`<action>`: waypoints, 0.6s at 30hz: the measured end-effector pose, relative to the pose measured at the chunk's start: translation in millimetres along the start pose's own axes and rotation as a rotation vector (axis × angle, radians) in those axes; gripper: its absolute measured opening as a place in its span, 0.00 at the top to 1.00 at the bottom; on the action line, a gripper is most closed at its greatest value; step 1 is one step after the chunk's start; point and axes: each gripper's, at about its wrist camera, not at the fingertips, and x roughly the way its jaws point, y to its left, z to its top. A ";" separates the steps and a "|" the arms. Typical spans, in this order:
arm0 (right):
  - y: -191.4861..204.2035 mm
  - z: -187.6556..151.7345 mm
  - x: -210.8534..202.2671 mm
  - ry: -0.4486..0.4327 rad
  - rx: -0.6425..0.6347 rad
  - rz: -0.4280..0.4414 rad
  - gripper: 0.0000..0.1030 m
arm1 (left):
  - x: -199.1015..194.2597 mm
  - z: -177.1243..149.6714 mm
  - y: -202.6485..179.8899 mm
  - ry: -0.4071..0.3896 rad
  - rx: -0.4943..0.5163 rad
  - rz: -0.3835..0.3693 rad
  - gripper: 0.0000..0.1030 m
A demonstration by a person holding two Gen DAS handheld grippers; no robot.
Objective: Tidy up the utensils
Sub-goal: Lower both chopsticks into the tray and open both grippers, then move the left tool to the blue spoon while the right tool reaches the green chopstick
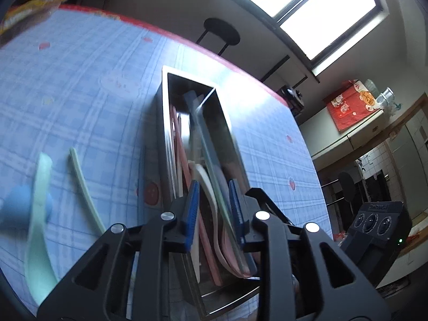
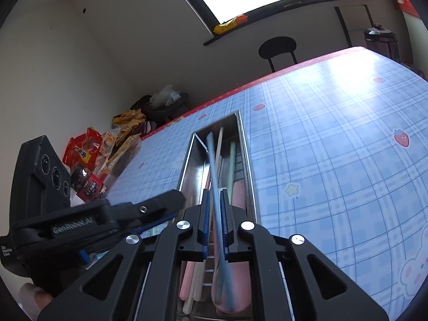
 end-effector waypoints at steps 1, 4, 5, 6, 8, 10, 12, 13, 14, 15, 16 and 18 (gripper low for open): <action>0.5 1.2 -2.8 -0.015 -0.002 0.004 0.79 | -7.0 2.2 -2.6 -0.022 0.023 0.007 0.68; 3.5 3.4 -12.1 -0.064 -0.024 0.002 0.55 | -35.4 10.3 -7.2 -0.101 0.097 0.031 0.55; 5.4 4.3 -13.6 -0.073 -0.035 -0.002 0.48 | -44.2 12.1 -7.6 -0.123 0.115 0.041 0.48; 7.9 4.4 -15.2 -0.085 -0.049 -0.011 0.37 | -54.1 14.0 -6.7 -0.148 0.135 0.055 0.43; 11.4 3.9 -16.8 -0.102 -0.061 -0.019 0.26 | -73.7 16.4 -2.6 -0.194 0.170 0.087 0.35; 13.8 4.1 -17.2 -0.108 -0.070 -0.040 0.22 | -89.6 17.1 3.1 -0.227 0.195 0.117 0.28; 16.0 3.4 -17.4 -0.113 -0.079 -0.065 0.21 | -106.1 16.7 11.4 -0.258 0.227 0.164 0.28; 16.6 3.2 -17.5 -0.116 -0.086 -0.070 0.21 | -113.0 15.8 15.4 -0.270 0.239 0.183 0.28; 16.7 3.2 -17.7 -0.118 -0.090 -0.073 0.21 | -121.2 13.7 20.6 -0.281 0.253 0.203 0.28; 17.3 2.4 -17.4 -0.121 -0.092 -0.074 0.21 | -128.0 11.2 25.5 -0.290 0.266 0.219 0.28; 16.9 2.2 -17.9 -0.123 -0.092 -0.074 0.21 | -136.9 8.2 31.5 -0.300 0.285 0.236 0.28; 17.3 1.7 -17.8 -0.126 -0.096 -0.071 0.21 | -151.2 1.5 42.4 -0.313 0.317 0.260 0.28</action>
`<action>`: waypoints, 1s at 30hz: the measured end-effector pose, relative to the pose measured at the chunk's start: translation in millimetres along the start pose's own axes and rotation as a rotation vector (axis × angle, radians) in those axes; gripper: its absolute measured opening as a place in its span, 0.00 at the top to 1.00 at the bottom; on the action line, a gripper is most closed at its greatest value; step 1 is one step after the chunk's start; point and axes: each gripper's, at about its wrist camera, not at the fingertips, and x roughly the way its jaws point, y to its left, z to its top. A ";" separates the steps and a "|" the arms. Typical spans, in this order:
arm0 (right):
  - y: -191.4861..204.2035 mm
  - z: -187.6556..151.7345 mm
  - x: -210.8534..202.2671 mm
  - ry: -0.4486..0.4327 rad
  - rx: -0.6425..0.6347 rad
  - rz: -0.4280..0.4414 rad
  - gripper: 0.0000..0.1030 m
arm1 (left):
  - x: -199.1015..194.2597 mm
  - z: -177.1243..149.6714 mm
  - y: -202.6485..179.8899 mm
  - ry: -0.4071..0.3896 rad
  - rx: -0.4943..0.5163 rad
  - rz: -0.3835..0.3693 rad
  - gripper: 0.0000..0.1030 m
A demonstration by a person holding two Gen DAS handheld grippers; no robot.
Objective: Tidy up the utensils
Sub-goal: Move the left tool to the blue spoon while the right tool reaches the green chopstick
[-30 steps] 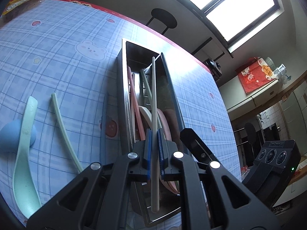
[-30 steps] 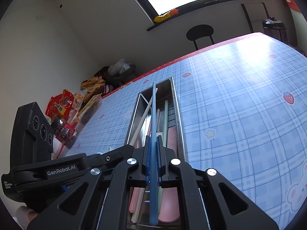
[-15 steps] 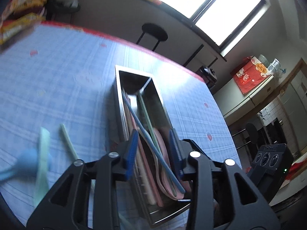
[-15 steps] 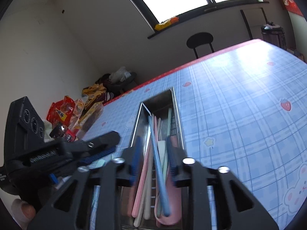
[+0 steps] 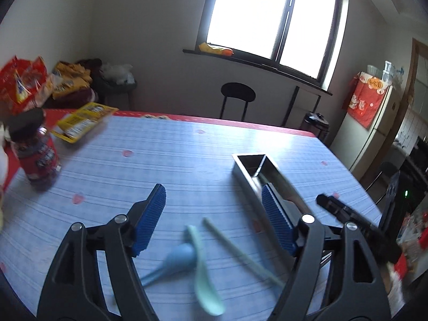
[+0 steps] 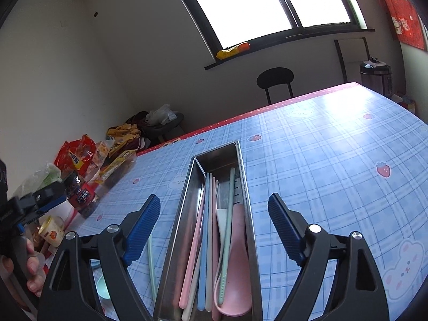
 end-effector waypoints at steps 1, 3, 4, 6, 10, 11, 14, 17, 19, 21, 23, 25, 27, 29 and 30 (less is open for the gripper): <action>0.3 -0.7 -0.3 -0.001 -0.007 -0.002 0.21 | -4.2 -2.4 4.0 -0.002 0.013 0.010 0.28; 4.0 -3.0 0.0 -0.004 -0.034 -0.013 0.21 | -16.7 -10.0 18.9 0.000 0.032 0.036 0.28; 6.2 -3.6 -0.2 -0.004 -0.048 -0.021 0.21 | -20.0 -12.7 25.1 0.004 0.034 0.039 0.28; 12.1 -5.8 -2.0 -0.005 -0.078 -0.025 0.21 | -29.1 -19.6 42.2 0.018 0.026 0.040 0.28; 26.5 -9.8 -3.7 0.023 -0.099 -0.014 0.26 | -40.5 -33.1 68.2 0.045 0.040 0.043 0.28; 33.6 -11.5 -5.2 0.029 -0.116 -0.010 0.27 | -41.1 -35.7 72.0 0.052 0.047 0.040 0.28; 51.4 -17.2 -7.3 0.060 -0.156 0.007 0.33 | -39.1 -44.5 83.7 0.079 0.084 0.027 0.29; 68.3 -23.7 -4.2 0.119 -0.191 0.033 0.43 | -29.9 -52.2 90.1 0.100 0.108 0.020 0.30; 78.0 -27.1 -0.3 0.161 -0.213 0.034 0.51 | -23.3 -57.1 93.4 0.104 0.105 0.008 0.32; 88.3 -30.5 4.4 0.200 -0.244 0.027 0.59 | -16.0 -61.4 95.7 0.101 0.103 -0.006 0.34; 99.0 -35.2 11.3 0.250 -0.274 0.009 0.67 | -9.2 -66.0 95.9 0.096 0.106 -0.021 0.35; 107.8 -39.9 16.8 0.286 -0.291 0.005 0.70 | -3.1 -69.8 95.8 0.094 0.102 -0.038 0.36; 116.6 -45.5 24.7 0.323 -0.312 -0.005 0.71 | 3.4 -73.6 98.5 0.100 0.082 -0.064 0.37; 122.8 -50.6 32.5 0.349 -0.334 -0.039 0.71 | 7.1 -75.7 101.7 0.095 0.066 -0.079 0.38; 126.1 -53.1 37.3 0.364 -0.349 -0.061 0.71 | 7.8 -75.8 102.8 0.090 0.063 -0.082 0.39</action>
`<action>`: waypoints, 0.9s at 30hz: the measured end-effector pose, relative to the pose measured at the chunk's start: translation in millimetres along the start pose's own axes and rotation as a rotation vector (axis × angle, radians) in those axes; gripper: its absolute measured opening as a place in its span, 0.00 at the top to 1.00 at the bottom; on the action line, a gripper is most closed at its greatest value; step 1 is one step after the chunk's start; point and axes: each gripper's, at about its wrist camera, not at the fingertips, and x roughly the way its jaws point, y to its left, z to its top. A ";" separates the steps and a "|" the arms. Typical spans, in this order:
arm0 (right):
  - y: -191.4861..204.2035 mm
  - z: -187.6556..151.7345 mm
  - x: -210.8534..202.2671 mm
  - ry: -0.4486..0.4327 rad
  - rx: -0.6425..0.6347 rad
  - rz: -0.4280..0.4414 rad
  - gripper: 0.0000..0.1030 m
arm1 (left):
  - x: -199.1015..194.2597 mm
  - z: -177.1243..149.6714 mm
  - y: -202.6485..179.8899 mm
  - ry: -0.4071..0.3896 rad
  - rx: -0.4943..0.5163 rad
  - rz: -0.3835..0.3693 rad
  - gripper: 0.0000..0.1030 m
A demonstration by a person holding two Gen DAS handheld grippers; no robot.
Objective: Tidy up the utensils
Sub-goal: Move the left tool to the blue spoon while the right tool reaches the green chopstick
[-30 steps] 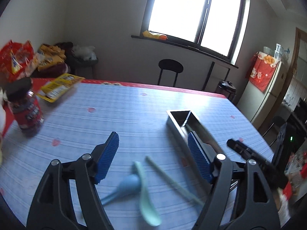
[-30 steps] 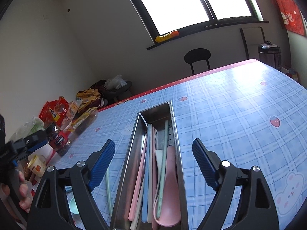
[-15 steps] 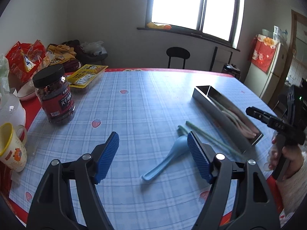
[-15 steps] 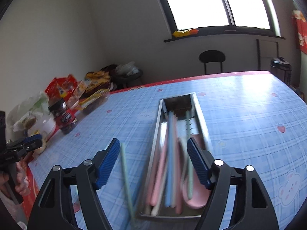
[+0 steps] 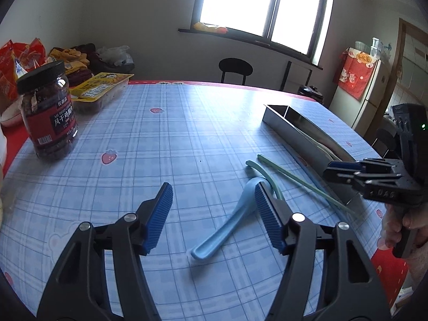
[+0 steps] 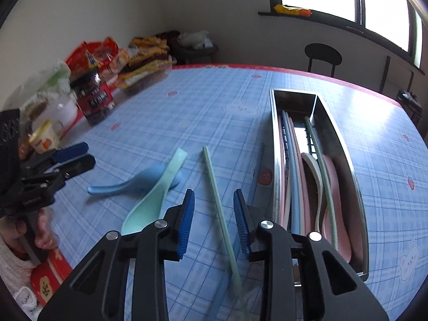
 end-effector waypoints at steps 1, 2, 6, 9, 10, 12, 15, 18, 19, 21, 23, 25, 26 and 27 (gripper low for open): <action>3.4 0.3 4.0 0.014 -0.011 -0.015 0.71 | 0.4 -0.6 1.0 -0.007 -0.004 -0.002 0.39; 6.9 0.8 7.7 0.026 -0.024 -0.028 0.71 | 0.9 -1.3 3.4 -0.013 -0.011 -0.006 0.39; 19.8 2.9 22.3 0.073 -0.078 -0.076 0.71 | 1.9 -2.6 14.9 -0.020 -0.064 -0.052 0.40; 25.8 4.1 31.0 0.100 -0.098 -0.108 0.71 | 1.1 -3.5 23.9 -0.027 -0.107 -0.086 0.40; 27.3 4.5 32.3 0.106 -0.102 -0.116 0.71 | 1.3 -3.7 26.0 -0.027 -0.119 -0.095 0.40; 28.5 6.3 36.9 0.121 -0.104 -0.125 0.71 | 2.1 -4.1 30.6 -0.027 -0.141 -0.105 0.40; 31.6 6.6 42.0 0.146 -0.106 -0.137 0.71 | 2.1 -5.4 35.6 -0.028 -0.170 -0.117 0.40; 33.0 7.2 45.1 0.158 -0.108 -0.147 0.71 | -1.7 -6.1 36.8 -0.044 -0.176 -0.122 0.40; 33.7 8.0 45.8 0.160 -0.110 -0.154 0.71 | -2.3 -6.4 36.4 -0.046 -0.175 -0.122 0.40; 34.0 8.4 47.4 0.167 -0.110 -0.161 0.71 | -2.1 -6.5 35.1 -0.040 -0.171 -0.120 0.40; 34.4 8.2 48.5 0.175 -0.113 -0.170 0.71 | -1.5 -7.0 34.0 -0.032 -0.168 -0.121 0.40; 35.0 7.1 50.5 0.189 -0.118 -0.179 0.71 | -3.2 -7.4 33.2 -0.038 -0.163 -0.116 0.41; 35.0 6.6 51.2 0.191 -0.114 -0.179 0.71 | -3.5 -7.1 32.9 -0.039 -0.161 -0.116 0.41; 34.7 6.7 51.1 0.191 -0.106 -0.177 0.71 | -3.9 -7.6 32.0 -0.037 -0.159 -0.115 0.41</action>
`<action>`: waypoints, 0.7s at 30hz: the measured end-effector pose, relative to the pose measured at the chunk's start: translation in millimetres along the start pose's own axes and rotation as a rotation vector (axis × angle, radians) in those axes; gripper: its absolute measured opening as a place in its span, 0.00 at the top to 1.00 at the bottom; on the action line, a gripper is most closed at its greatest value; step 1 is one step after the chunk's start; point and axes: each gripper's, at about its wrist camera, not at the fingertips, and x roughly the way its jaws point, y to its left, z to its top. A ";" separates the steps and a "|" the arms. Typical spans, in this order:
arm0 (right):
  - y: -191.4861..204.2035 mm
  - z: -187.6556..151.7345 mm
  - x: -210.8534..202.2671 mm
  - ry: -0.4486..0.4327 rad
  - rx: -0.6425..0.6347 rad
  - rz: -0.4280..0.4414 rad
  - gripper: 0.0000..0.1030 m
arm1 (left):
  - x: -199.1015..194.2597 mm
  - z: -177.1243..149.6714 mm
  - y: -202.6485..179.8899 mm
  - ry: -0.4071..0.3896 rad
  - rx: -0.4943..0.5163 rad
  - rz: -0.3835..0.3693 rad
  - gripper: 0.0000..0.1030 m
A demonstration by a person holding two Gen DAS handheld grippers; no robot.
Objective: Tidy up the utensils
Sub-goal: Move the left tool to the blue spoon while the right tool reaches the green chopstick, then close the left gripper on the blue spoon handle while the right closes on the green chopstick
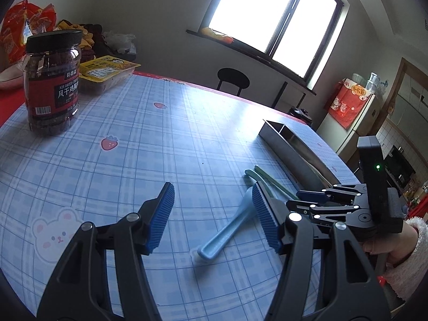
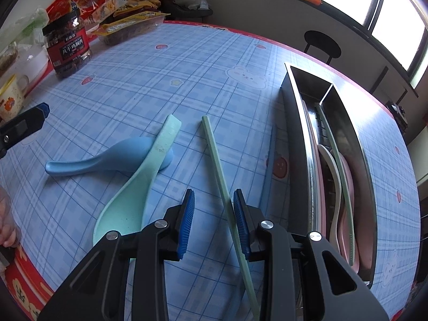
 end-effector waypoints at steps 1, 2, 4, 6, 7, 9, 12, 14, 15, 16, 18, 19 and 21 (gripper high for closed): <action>-0.4 0.2 -0.2 0.003 0.007 0.002 0.71 | 0.8 -0.1 -0.4 0.006 0.002 -0.001 0.41; -0.4 0.3 -0.4 0.005 0.009 0.002 0.72 | 1.3 -0.2 -0.9 0.009 0.005 0.000 0.41; 1.6 -0.7 -0.9 0.009 0.002 0.012 0.78 | 2.5 -0.5 -2.5 0.016 0.014 0.004 0.42; 4.1 -1.6 -2.0 0.012 -0.007 0.017 0.81 | 5.1 -0.6 -5.0 0.030 0.025 0.005 0.44; 5.2 -2.3 -2.5 0.012 -0.009 0.021 0.82 | 7.8 -0.3 -6.8 0.044 0.033 0.005 0.45; 5.1 -4.2 -3.5 0.009 -0.002 0.035 0.84 | 15.3 0.0 -10.1 0.083 0.048 -0.003 0.51; 3.6 -9.2 -5.8 0.006 0.021 0.059 0.88 | 23.9 0.1 -17.1 0.127 0.098 -0.023 0.52; 4.4 -13.1 -7.8 0.001 0.029 0.077 0.91 | 27.4 0.4 -23.4 0.144 0.140 -0.026 0.52; 5.5 -14.8 -8.6 -0.003 0.029 0.084 0.92 | 30.4 0.2 -26.4 0.161 0.159 -0.024 0.52; 6.6 -16.9 -9.8 -0.008 0.031 0.090 0.92 | 33.1 -0.3 -28.3 0.176 0.172 -0.021 0.52; 7.9 -20.0 -11.4 -0.016 0.038 0.104 0.92 | 39.2 -0.5 -34.0 0.210 0.207 -0.028 0.52; 8.0 -21.5 -12.2 -0.019 0.045 0.111 0.92 | 41.6 -0.5 -36.8 0.224 0.222 -0.030 0.52; 8.6 -24.2 -13.6 -0.027 0.056 0.127 0.92 | 47.1 0.3 -45.7 0.259 0.275 -0.022 0.55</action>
